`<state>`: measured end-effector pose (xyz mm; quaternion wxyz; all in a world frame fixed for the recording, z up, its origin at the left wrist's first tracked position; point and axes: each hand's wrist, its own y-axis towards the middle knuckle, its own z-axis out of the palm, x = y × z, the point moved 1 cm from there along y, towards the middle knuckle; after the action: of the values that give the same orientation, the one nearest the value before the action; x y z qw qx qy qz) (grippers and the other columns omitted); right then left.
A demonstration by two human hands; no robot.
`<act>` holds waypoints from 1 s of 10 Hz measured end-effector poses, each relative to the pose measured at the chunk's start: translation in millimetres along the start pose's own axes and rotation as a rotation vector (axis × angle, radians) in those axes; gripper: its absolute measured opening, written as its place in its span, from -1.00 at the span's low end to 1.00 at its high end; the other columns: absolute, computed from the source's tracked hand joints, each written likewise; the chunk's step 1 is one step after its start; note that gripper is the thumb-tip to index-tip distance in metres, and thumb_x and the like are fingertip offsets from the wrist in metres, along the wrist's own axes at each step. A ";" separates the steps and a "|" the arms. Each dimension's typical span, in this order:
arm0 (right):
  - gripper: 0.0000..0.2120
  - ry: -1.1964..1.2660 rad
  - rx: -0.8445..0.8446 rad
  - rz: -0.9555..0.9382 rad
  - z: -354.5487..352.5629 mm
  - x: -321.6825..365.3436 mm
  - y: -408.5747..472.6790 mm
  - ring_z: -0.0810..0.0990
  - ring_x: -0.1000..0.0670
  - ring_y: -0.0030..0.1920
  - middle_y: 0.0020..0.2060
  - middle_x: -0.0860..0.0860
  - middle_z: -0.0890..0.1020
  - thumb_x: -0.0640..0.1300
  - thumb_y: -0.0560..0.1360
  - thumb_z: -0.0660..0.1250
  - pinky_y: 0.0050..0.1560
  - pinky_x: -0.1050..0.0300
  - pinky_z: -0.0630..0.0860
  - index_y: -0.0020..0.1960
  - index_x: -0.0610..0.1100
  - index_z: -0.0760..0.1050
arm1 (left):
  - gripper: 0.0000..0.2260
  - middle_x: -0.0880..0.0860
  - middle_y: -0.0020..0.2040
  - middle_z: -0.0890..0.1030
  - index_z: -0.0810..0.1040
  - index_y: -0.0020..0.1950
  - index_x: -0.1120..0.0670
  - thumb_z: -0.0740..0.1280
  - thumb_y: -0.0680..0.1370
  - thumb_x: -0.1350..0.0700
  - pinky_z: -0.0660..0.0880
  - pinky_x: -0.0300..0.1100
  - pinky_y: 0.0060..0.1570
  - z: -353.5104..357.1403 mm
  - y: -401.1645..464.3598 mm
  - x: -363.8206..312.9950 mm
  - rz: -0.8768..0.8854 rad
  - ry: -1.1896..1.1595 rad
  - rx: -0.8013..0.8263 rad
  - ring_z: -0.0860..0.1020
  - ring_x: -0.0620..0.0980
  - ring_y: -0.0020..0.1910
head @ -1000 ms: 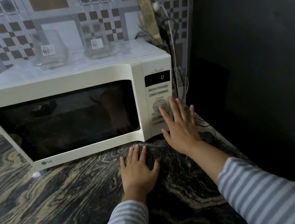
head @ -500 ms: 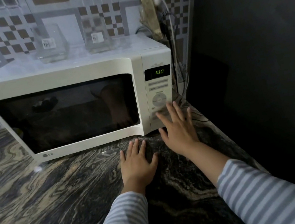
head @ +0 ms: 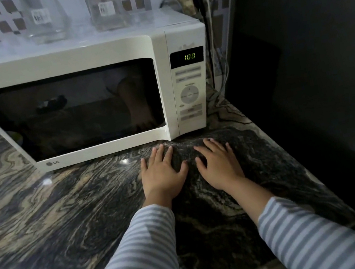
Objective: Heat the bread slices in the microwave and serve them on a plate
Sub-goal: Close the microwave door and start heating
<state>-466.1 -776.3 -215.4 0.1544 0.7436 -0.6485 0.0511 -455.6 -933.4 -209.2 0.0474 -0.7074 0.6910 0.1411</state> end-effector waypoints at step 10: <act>-0.55 0.002 0.014 -0.009 -1.9 0.5 -3.6 0.01 0.02 0.54 0.53 0.05 0.16 0.11 0.62 0.01 0.52 -0.09 -0.09 0.48 0.09 0.22 | -0.36 -0.07 0.58 0.02 0.08 0.56 -0.10 0.06 0.52 -0.30 -0.18 0.03 0.51 -2.6 -1.4 0.7 0.009 -0.004 0.030 -0.10 -0.10 0.55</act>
<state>-462.2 -775.8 -214.1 0.1502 0.7475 -0.6447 0.0556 -453.8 -934.8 -207.1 0.0585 -0.7032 0.6961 0.1323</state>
